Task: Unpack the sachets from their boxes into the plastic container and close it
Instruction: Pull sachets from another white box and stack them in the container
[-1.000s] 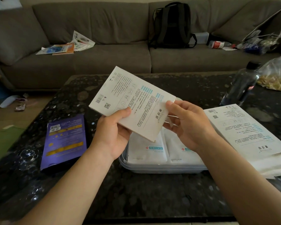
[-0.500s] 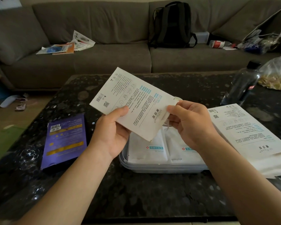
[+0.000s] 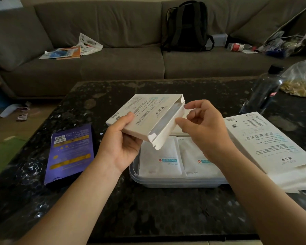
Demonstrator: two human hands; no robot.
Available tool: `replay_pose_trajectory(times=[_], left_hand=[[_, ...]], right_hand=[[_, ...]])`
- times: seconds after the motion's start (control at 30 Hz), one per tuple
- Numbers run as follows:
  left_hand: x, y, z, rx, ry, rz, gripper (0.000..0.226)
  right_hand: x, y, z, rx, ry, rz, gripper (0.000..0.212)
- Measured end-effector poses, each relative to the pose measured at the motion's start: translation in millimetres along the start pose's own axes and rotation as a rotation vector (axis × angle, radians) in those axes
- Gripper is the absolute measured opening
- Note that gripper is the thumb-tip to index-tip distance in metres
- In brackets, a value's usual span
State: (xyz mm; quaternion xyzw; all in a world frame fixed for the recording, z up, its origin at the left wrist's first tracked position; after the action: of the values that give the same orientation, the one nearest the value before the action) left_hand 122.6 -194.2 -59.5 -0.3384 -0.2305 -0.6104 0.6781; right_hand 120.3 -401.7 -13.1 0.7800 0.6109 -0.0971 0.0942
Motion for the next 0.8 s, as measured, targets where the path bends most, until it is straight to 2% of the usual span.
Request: replay_pose_trajectory(times=[0.17, 0.27, 0.4, 0.5, 0.63, 0.8], left_hand=[[1, -1, -3, -0.033, -0.011, -0.006, 0.048], [-1, 1, -3, -0.011, -0.029, 0.027, 0.054], [-1, 2, 0, 0.061, -0.003, 0.029, 0.063], [3, 0, 1, 0.106, 0.036, -0.009, 0.058], [4, -1, 3, 0.148, 0.079, -0.058, 0.053], [10, -4, 3, 0.143, 0.075, -0.12, 0.055]], right_hand=[[3, -12, -25, -0.334, -0.317, 0.091, 0.027], [6, -19, -29, -0.398, -0.351, 0.078, 0.021], [11, -15, -21, -0.204, -0.129, -0.046, 0.01], [17, -10, -12, 0.0, 0.057, -0.111, 0.012], [18, -7, 1, 0.259, 0.169, -0.186, 0.013], [17, -5, 5, 0.302, 0.187, -0.202, 0.018]])
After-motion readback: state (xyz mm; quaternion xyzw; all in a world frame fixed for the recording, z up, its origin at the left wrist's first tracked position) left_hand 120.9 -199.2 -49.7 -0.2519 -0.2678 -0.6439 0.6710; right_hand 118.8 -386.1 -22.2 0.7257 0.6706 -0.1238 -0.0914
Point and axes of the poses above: each hand's wrist, its own y-axis towards the middle knuckle, its own x-axis out of the palm, z = x × y, the point moved 7 cm from there along y, towards the middle knuckle, and after that the axes turned 9 degrees about x, right-handed, at the moved point
